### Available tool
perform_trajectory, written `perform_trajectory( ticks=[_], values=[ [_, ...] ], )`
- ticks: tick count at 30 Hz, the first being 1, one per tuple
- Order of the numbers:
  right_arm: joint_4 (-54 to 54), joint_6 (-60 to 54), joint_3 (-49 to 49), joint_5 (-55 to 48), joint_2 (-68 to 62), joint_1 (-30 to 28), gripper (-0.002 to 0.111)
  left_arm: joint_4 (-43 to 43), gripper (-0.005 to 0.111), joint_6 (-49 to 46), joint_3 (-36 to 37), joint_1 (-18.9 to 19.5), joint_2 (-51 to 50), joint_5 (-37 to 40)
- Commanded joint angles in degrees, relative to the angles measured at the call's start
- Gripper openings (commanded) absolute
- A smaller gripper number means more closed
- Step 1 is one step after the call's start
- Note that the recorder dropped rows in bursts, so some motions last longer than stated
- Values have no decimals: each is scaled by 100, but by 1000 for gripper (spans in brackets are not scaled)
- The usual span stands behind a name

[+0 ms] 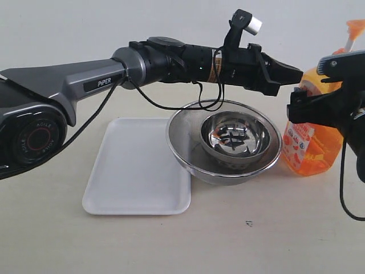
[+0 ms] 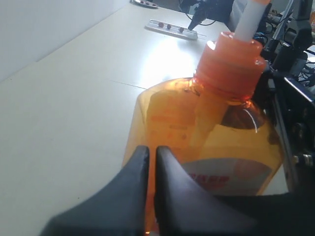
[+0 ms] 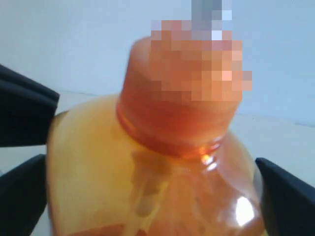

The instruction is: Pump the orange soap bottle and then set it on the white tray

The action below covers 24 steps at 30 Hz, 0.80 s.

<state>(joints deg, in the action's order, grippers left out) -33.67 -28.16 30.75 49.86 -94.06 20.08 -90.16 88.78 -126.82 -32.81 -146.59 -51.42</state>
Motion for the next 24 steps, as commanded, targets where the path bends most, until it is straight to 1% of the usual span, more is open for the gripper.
perform_trajectory(
  ticks=[1,3,13,14,16,18,19,20,23,24],
  values=[
    [-26,93,31,47,11,-22,105,36,5,37,-26,-39,23,-21],
    [-26,263,31,47,11,-22,105,36,5,37,-26,-39,23,-21],
    [-44,339,31,122,11,-22,105,36,5,37,-26,-39,23,37],
    [-40,412,31,122,11,-22,104,36,5,37,-26,-39,23,49],
    [-48,485,31,72,11,-22,100,36,5,37,-26,-39,23,99],
    [-48,497,31,-25,11,-22,90,36,5,37,-26,-39,23,240],
    [-48,497,31,-98,11,-22,80,20,5,37,-26,-39,23,307],
    [-48,510,31,-189,11,-22,72,21,5,37,-26,-39,33,325],
    [-48,510,31,-399,11,-22,41,-24,5,37,-26,-39,46,326],
    [-48,510,31,-438,11,-22,32,-53,5,37,-26,-39,55,326]
  ],
)
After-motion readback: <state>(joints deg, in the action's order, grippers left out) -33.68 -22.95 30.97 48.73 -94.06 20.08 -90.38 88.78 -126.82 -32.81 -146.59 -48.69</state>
